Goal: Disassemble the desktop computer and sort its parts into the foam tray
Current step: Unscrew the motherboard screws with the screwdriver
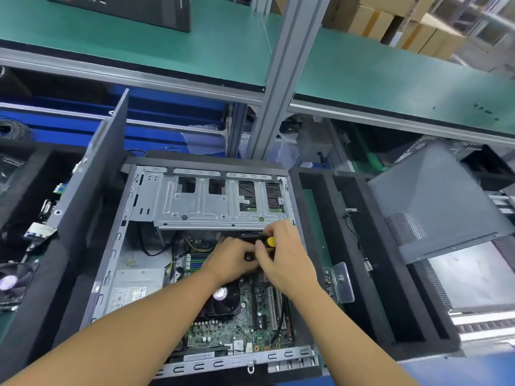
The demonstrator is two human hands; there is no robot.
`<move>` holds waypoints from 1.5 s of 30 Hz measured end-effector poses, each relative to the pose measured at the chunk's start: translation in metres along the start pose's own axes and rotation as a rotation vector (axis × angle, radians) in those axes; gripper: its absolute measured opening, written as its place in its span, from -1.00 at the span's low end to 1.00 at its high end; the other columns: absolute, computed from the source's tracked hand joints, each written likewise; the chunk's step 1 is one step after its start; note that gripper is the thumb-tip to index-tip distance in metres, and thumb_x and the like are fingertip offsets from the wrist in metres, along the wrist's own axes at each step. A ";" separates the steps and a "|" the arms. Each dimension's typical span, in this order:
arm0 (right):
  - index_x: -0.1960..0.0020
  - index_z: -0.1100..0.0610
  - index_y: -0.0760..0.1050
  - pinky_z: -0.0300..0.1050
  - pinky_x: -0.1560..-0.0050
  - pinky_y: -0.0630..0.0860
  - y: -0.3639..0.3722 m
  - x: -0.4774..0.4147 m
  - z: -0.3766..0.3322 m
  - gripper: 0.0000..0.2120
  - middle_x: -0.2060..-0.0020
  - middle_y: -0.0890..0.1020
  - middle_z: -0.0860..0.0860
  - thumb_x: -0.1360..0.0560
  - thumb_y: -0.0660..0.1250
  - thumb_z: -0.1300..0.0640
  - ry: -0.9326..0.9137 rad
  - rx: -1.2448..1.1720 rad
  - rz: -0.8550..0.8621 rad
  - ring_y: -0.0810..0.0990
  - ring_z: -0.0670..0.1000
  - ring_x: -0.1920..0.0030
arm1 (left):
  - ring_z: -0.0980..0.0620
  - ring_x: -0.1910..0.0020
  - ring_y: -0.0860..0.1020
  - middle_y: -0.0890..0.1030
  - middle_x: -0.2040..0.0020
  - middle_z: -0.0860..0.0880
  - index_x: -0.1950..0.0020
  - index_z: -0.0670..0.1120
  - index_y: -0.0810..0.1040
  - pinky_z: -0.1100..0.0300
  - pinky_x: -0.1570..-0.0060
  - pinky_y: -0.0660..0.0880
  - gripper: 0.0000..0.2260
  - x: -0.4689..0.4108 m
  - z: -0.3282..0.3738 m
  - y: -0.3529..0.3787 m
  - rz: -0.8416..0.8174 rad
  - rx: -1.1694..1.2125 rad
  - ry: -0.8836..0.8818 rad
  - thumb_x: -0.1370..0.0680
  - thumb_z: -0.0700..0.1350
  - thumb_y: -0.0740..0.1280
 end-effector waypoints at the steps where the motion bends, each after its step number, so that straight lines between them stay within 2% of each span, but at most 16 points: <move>1: -0.07 0.02 0.33 -0.15 0.14 0.42 0.000 -0.001 0.000 -0.81 0.01 0.35 -0.12 -0.58 0.25 -0.06 0.012 -0.001 0.026 0.37 -0.11 0.06 | 0.21 0.46 0.46 0.56 0.44 0.21 0.21 0.34 0.60 0.19 0.39 0.35 -0.91 -0.001 -0.001 0.000 -0.001 -0.004 -0.025 -0.39 0.12 0.34; 3: -0.04 0.03 0.33 -0.10 0.16 0.43 0.001 -0.002 0.003 -0.80 0.03 0.34 -0.11 -0.60 0.24 -0.08 0.047 -0.001 0.005 0.39 -0.08 0.11 | 0.24 0.28 0.57 0.65 0.29 0.20 0.10 0.18 0.66 0.08 0.10 0.53 -0.91 -0.003 -0.005 0.000 0.005 -0.006 -0.076 -0.41 0.06 0.42; 4: -0.03 0.02 0.33 -0.07 0.16 0.45 0.002 -0.002 0.004 -0.82 0.04 0.34 -0.13 -0.60 0.24 -0.07 0.053 -0.001 -0.017 0.39 -0.08 0.11 | 0.23 0.21 0.60 0.67 0.25 0.20 0.10 0.15 0.67 -0.03 -0.08 0.52 -0.91 -0.003 -0.006 0.000 0.010 -0.013 -0.087 -0.42 0.06 0.43; 6: -0.05 0.03 0.36 -0.09 0.12 0.46 0.002 -0.001 0.003 -0.88 0.03 0.35 -0.14 -0.61 0.25 0.00 0.017 -0.016 -0.031 0.40 -0.10 0.07 | 0.27 0.22 0.57 0.64 0.27 0.25 0.15 0.17 0.63 -0.19 -0.20 0.46 -0.95 -0.004 -0.008 0.001 0.013 -0.033 -0.087 -0.42 0.09 0.44; 8: -0.08 0.07 0.41 -0.12 0.03 0.44 0.000 0.000 0.002 -0.91 0.02 0.39 -0.12 -0.59 0.26 0.13 -0.040 -0.030 -0.023 0.40 -0.08 -0.01 | 0.30 0.29 0.52 0.59 0.33 0.28 0.23 0.23 0.56 -0.24 -0.18 0.45 -0.94 -0.004 -0.007 0.001 0.006 -0.061 -0.068 -0.40 0.14 0.41; 12: -0.13 0.04 0.42 -0.09 0.01 0.49 0.001 0.001 0.004 -0.75 -0.01 0.41 -0.16 -0.49 0.20 0.27 -0.024 -0.043 -0.071 0.39 -0.13 -0.11 | 0.22 0.31 0.51 0.62 0.29 0.15 0.10 0.23 0.56 -0.11 -0.21 0.45 -0.89 -0.002 -0.004 0.003 -0.024 -0.095 -0.058 -0.40 0.13 0.38; 17: -0.12 -0.05 0.36 -0.13 0.13 0.47 0.001 0.001 0.002 -0.84 -0.01 0.35 -0.19 -0.54 0.20 0.04 0.009 -0.007 -0.065 0.36 -0.19 0.00 | 0.28 0.35 0.49 0.58 0.38 0.22 0.28 0.26 0.51 -0.16 -0.17 0.44 -0.90 -0.002 -0.004 0.000 0.001 -0.055 -0.057 -0.39 0.06 0.38; 21: -0.10 0.01 0.35 -0.26 0.13 0.32 0.000 -0.002 0.003 -0.78 0.02 0.36 -0.15 -0.59 0.23 -0.11 0.061 0.024 0.008 0.33 -0.15 0.00 | 0.33 0.27 0.55 0.60 0.31 0.29 0.13 0.13 0.63 0.12 0.07 0.52 -0.88 -0.002 -0.005 0.001 -0.008 -0.013 -0.091 -0.35 -0.02 0.44; 24: -0.10 -0.06 0.32 -0.23 0.21 0.31 0.005 -0.002 0.008 -0.83 0.09 0.38 -0.20 -0.60 0.23 -0.10 0.085 0.005 -0.059 0.37 -0.14 0.08 | 0.27 0.18 0.59 0.64 0.24 0.24 0.09 0.14 0.62 0.01 -0.12 0.52 -0.83 -0.002 -0.006 0.002 -0.014 -0.017 -0.095 -0.33 0.03 0.39; 27: -0.10 -0.03 0.36 -0.19 0.12 0.40 0.003 0.001 0.007 -0.89 0.04 0.44 -0.14 -0.60 0.25 0.05 0.028 -0.046 -0.049 0.40 -0.11 0.03 | 0.20 0.14 0.58 0.64 0.22 0.22 0.00 0.21 0.57 -0.20 -0.25 0.42 -0.74 -0.002 -0.005 0.002 -0.022 -0.044 -0.094 -0.32 0.13 0.33; 30: -0.14 0.00 0.39 -0.07 0.02 0.49 0.001 0.001 0.005 -0.81 -0.01 0.44 -0.14 -0.56 0.22 0.21 -0.031 -0.058 -0.045 0.43 -0.09 -0.04 | 0.18 0.17 0.53 0.61 0.26 0.21 0.02 0.26 0.56 -0.27 -0.30 0.33 -0.84 -0.003 -0.004 0.002 -0.022 -0.076 -0.079 -0.41 0.12 0.33; 33: -0.12 -0.08 0.34 0.02 0.06 0.54 0.003 0.002 0.003 -0.71 -0.02 0.39 -0.22 -0.49 0.16 0.24 -0.040 -0.044 -0.100 0.43 -0.14 -0.04 | 0.28 0.28 0.47 0.57 0.34 0.22 0.13 0.26 0.58 -0.26 -0.37 0.26 -0.96 -0.002 -0.007 0.001 -0.008 -0.084 -0.092 -0.44 0.11 0.38; 36: -0.09 -0.05 0.37 0.03 0.10 0.56 0.001 0.002 -0.001 -0.72 -0.10 0.37 -0.23 -0.44 0.16 0.22 -0.084 -0.035 -0.079 0.40 -0.14 -0.11 | 0.31 0.33 0.43 0.51 0.43 0.20 0.26 0.25 0.46 -0.24 -0.43 0.14 -0.87 -0.003 -0.005 0.001 0.002 -0.114 -0.093 -0.45 0.12 0.38; 39: -0.08 0.03 0.42 -0.10 0.04 0.52 -0.001 0.000 0.000 -0.85 -0.13 0.36 -0.15 -0.52 0.24 0.07 -0.069 0.025 0.006 0.36 -0.10 -0.17 | 0.18 0.31 0.44 0.50 0.42 0.17 0.33 0.28 0.39 -0.21 -0.38 0.24 -0.79 -0.004 -0.004 0.000 -0.002 -0.131 -0.088 -0.44 0.09 0.37; 42: -0.10 0.02 0.41 -0.10 0.10 0.50 0.000 -0.002 0.002 -0.82 -0.06 0.35 -0.14 -0.59 0.25 -0.06 -0.012 0.029 0.017 0.41 -0.09 -0.03 | 0.10 0.21 0.53 0.58 0.33 0.18 0.20 0.19 0.55 -0.21 -0.37 0.27 -0.94 -0.004 -0.004 0.001 -0.019 -0.126 -0.091 -0.43 0.12 0.38; 45: -0.13 0.02 0.41 -0.04 0.07 0.51 0.002 -0.001 0.002 -0.87 -0.04 0.37 -0.14 -0.61 0.23 0.03 -0.043 0.028 -0.018 0.42 -0.09 -0.05 | 0.12 0.13 0.57 0.62 0.27 0.17 0.15 0.11 0.54 -0.21 -0.43 0.15 -0.84 -0.004 -0.007 0.002 -0.008 -0.154 -0.119 -0.43 0.18 0.37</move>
Point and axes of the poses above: each hand's wrist, its own x-axis away from the middle knuckle, its own y-axis out of the palm, z = x × y, the point moved 5 cm from there along -x, towards the middle knuckle
